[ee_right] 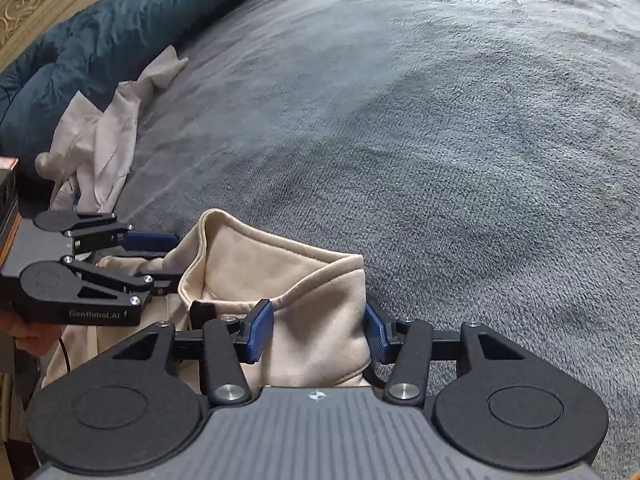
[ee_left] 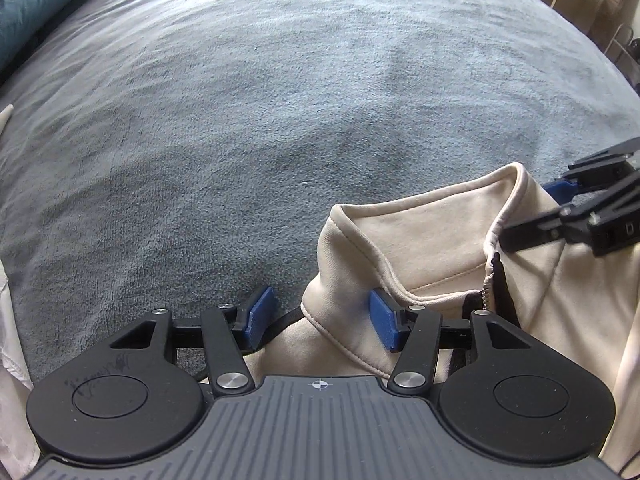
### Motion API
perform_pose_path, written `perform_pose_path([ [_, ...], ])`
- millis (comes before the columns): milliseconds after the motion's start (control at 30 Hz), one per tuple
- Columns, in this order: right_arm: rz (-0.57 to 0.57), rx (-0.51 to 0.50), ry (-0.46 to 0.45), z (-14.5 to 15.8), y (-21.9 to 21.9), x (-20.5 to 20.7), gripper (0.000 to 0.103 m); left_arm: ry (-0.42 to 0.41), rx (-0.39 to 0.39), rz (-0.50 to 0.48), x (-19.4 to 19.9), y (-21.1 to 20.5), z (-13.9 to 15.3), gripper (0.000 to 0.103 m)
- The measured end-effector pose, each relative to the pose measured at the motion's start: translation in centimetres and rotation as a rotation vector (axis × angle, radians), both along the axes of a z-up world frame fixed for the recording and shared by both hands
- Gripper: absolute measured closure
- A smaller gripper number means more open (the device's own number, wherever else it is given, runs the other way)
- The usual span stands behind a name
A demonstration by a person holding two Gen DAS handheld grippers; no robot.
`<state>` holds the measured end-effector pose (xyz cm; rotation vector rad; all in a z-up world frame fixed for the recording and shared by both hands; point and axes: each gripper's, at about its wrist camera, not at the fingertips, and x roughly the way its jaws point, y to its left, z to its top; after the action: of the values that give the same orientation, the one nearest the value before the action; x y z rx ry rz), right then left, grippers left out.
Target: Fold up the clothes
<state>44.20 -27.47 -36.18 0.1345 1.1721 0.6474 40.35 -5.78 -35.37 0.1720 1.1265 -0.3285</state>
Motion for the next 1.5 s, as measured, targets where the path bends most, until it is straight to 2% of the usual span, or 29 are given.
perform_pose_path([
  [133, 0.011, -0.002, -0.007, -0.1, 0.1, 0.1, 0.055, -0.001, 0.009, -0.007, 0.1, -0.2, 0.1, 0.049],
  [267, 0.013, 0.006, -0.006, -0.1, -0.2, 0.2, 0.064, -0.003, 0.019, -0.013, 0.1, -0.3, 0.1, 0.049],
  [1000, 0.003, -0.002, 0.011, -0.6, -0.1, 0.7, 0.064, -0.035, 0.080, -0.054, -0.4, -1.1, 0.1, 0.047],
  [1133, -0.018, 0.003, 0.011, -0.7, -0.1, 0.7, 0.062, -0.051, 0.058, -0.073, -0.8, -0.7, 0.3, 0.048],
  [1200, 0.002, -0.006, 0.001, -0.6, 0.1, 0.7, 0.062, -0.067, 0.028, -0.116, -1.2, -0.3, 0.4, 0.054],
  [1300, 0.029, 0.003, 0.003, -0.6, -0.1, 0.9, 0.062, -0.072, -0.023, -0.168, -1.3, 0.3, 0.3, 0.056],
  [1500, 0.036, 0.054, 0.010, -1.1, -1.1, 1.0, 0.063, -0.065, -0.109, -0.220, -0.1, 0.9, -0.2, 0.056],
])
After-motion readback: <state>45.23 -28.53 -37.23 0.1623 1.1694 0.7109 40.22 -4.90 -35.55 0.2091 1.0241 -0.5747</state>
